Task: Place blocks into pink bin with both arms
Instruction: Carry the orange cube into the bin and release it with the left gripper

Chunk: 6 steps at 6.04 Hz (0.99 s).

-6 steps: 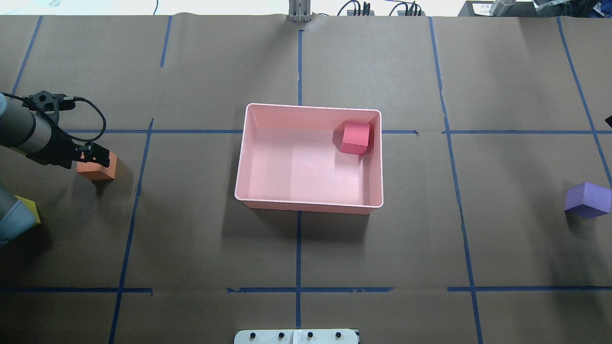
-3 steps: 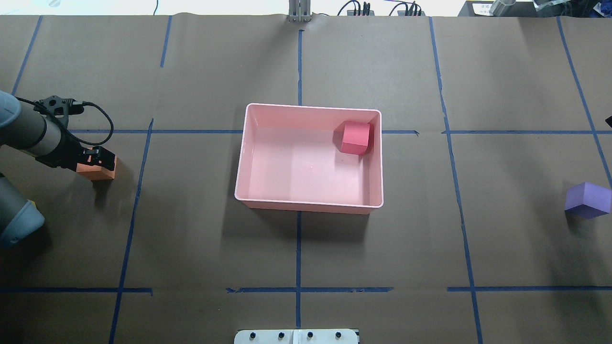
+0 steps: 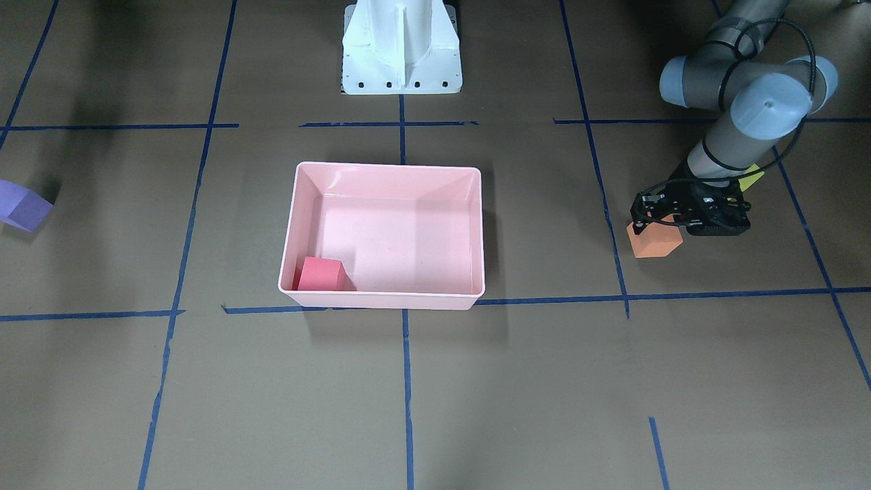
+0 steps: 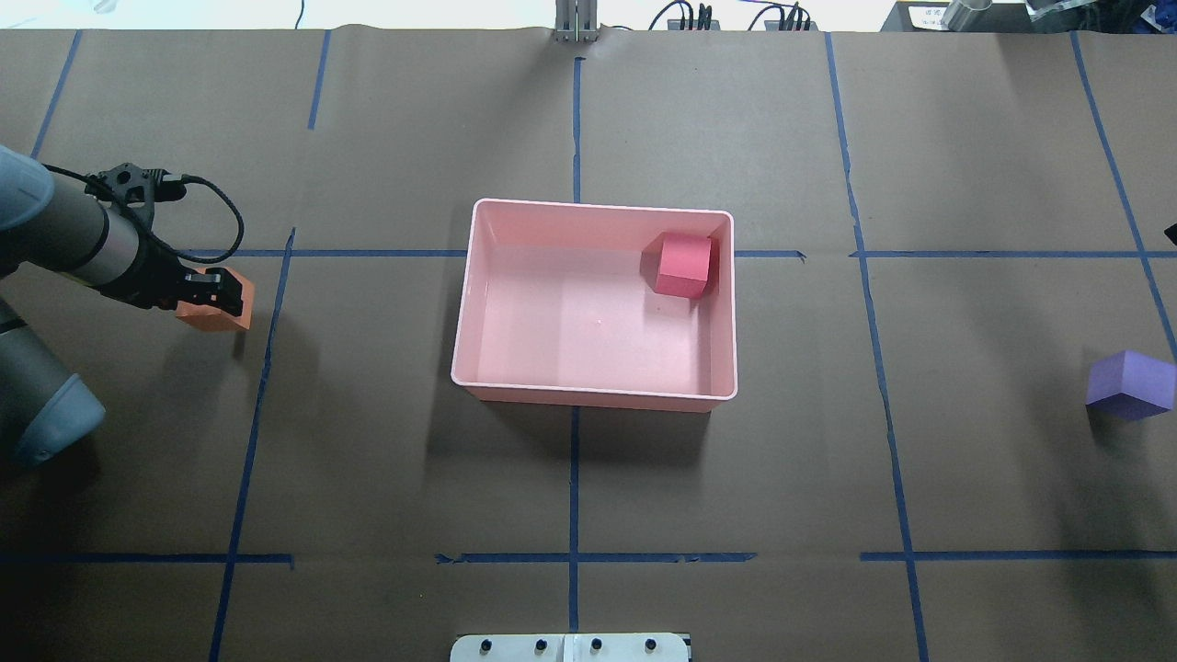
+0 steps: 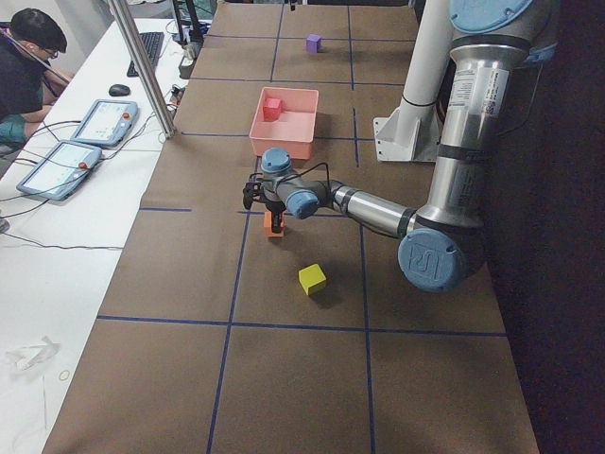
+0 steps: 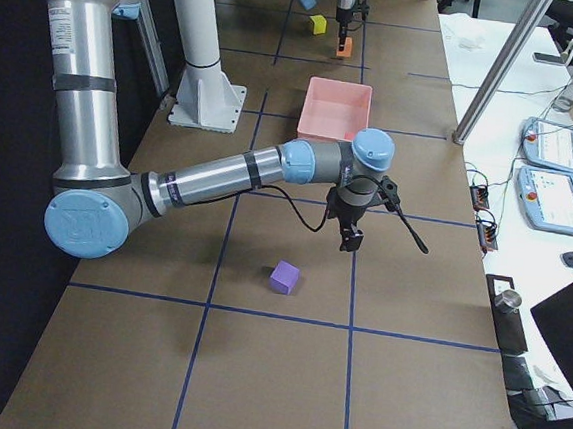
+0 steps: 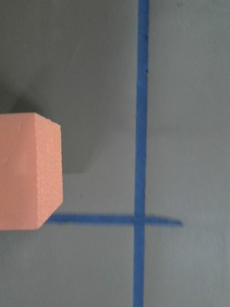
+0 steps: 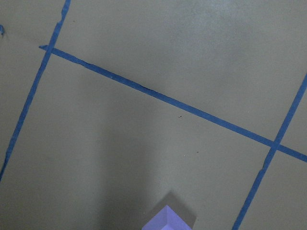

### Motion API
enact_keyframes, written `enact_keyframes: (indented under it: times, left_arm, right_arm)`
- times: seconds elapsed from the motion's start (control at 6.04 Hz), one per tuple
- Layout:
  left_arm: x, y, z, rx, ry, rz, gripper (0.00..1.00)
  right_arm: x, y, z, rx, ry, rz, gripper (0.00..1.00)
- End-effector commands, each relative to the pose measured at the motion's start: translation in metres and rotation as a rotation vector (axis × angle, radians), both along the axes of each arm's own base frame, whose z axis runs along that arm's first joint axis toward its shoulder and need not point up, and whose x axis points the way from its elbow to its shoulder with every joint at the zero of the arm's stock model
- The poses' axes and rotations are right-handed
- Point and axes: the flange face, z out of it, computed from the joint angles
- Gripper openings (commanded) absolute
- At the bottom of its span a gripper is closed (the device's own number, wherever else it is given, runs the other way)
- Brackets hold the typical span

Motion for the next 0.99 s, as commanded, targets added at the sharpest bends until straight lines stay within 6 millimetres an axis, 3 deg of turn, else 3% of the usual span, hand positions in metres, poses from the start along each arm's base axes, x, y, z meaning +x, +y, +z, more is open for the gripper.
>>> enact_keyframes:
  times: [0.0,0.17,0.33,0.5,0.66,0.83]
  left_arm:
    - [0.024,-0.013,-0.123,-0.077,0.042,-0.071,0.34]
    - [0.056,-0.002,-0.19,-0.144,0.03,-0.075,0.34]
    - [0.081,0.012,-0.231,-0.188,0.066,-0.086,0.34]
    - [0.12,0.036,-0.281,-0.22,0.116,-0.104,0.34]
    - [0.163,0.061,-0.31,-0.224,0.121,-0.131,0.34]
    - [0.176,0.061,-0.312,-0.219,0.105,-0.164,0.83]
  right_arm:
    - [0.002,0.008,0.009,-0.012,0.0,-0.001,1.0]
    - [0.005,0.017,0.01,-0.012,-0.001,0.001,1.0]
    - [0.006,0.026,0.01,-0.011,0.001,0.003,1.0]
    - [0.007,0.029,0.009,-0.009,0.001,0.003,1.0]
    - [0.007,0.029,0.01,-0.01,0.001,0.002,1.0]
    - [0.007,0.029,0.009,-0.006,-0.001,0.0,1.0]
